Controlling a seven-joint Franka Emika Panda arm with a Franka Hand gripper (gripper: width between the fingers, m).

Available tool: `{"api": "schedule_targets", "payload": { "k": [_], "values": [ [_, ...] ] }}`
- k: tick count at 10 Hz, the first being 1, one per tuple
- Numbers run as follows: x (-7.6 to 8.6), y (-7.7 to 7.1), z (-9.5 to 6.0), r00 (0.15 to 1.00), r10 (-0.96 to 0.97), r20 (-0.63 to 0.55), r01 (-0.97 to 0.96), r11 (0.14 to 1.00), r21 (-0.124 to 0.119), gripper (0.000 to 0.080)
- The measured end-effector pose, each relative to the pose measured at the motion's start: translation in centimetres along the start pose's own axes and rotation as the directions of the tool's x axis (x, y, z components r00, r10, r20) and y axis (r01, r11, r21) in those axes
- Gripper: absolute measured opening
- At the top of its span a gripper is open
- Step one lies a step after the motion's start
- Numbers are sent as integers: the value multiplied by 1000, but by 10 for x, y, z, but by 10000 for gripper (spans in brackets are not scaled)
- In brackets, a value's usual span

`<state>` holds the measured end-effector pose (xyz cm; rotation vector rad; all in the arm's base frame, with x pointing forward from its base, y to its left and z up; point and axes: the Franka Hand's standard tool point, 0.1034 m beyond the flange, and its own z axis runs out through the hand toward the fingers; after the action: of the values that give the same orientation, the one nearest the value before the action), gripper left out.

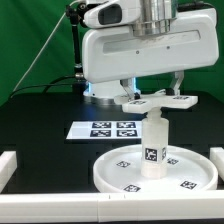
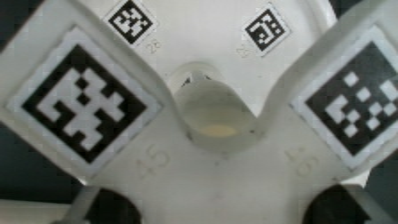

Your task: Assemble round table

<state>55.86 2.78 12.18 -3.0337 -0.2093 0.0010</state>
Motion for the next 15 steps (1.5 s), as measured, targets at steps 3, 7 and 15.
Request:
{"api": "schedule_targets", "payload": {
  "k": [3,7,15],
  "values": [
    [-3,-3,10,1000,-9,13,9,1000,-1,445],
    [-2,-2,14,999,-48,18,48,999,-1,445],
    [-2,-2,14,1000,-22,16,22,1000,-1,445]
  ]
}}
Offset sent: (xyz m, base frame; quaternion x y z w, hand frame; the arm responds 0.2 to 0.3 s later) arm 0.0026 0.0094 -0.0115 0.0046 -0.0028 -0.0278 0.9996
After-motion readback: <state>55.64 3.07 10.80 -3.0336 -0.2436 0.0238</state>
